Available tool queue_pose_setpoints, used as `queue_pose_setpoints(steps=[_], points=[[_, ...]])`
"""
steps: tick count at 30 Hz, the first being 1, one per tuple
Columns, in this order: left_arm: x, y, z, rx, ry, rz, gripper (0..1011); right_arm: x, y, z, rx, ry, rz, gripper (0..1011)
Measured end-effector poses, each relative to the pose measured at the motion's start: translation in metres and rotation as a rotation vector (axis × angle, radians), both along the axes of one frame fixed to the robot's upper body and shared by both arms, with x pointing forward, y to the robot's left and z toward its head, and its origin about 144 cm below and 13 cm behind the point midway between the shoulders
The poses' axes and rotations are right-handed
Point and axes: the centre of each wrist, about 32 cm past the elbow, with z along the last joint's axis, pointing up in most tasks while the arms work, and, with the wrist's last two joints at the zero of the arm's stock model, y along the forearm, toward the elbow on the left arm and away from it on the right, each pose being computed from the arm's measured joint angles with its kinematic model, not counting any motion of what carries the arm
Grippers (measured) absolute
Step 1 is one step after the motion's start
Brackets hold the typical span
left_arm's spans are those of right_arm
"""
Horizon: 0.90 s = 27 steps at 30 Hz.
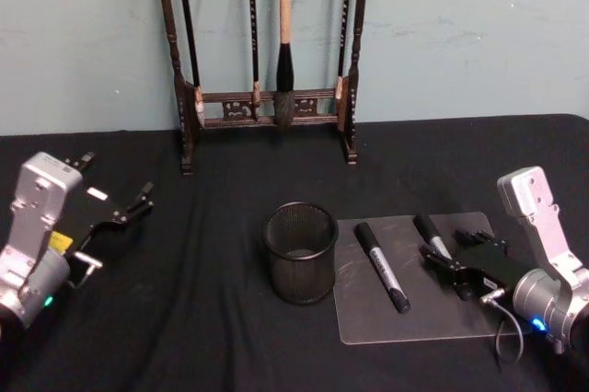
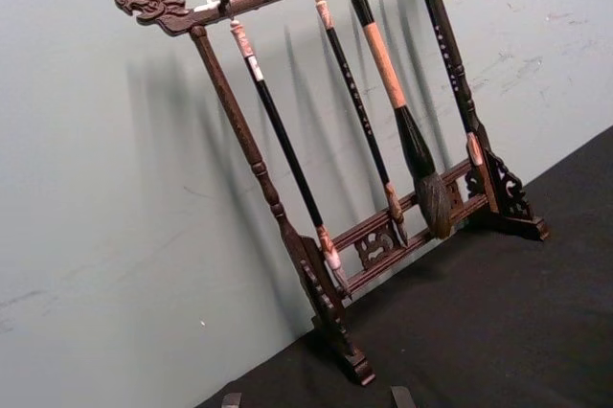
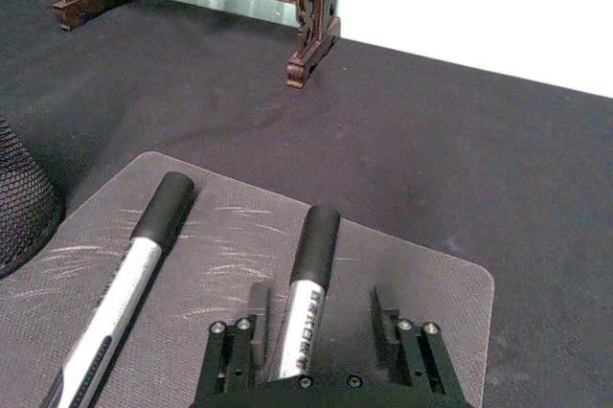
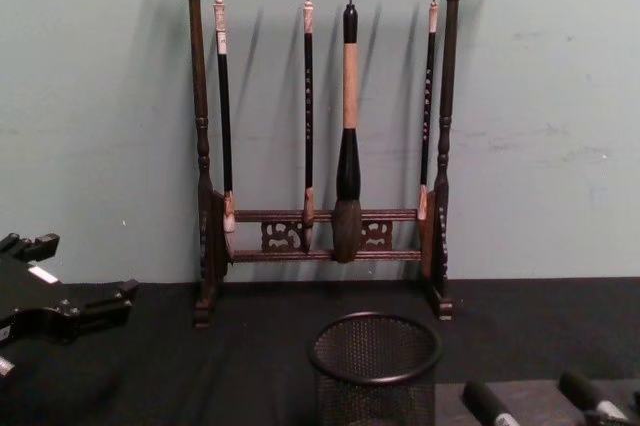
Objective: Pick up the water-based marker from the table and place it into the pen holder.
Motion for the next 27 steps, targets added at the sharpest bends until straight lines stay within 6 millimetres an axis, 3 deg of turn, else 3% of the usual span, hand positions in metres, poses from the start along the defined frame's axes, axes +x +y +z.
queue_pose_setpoints(steps=[1, 15, 27], points=[[0.0000, 0.0000, 0.0000, 0.000, 0.000, 0.000, 1009, 0.0000, 0.0000, 0.0000, 0.000, 0.000, 0.000, 687], [0.0000, 0.0000, 0.0000, 0.000, 0.000, 0.000, 1009, 0.0000, 0.0002, 0.0001, 0.001, -0.001, 0.000, 225], [0.0000, 0.0000, 0.0000, 0.000, 0.000, 0.000, 1009, 0.0000, 0.0002, 0.0001, 0.001, -0.001, 0.000, 197]])
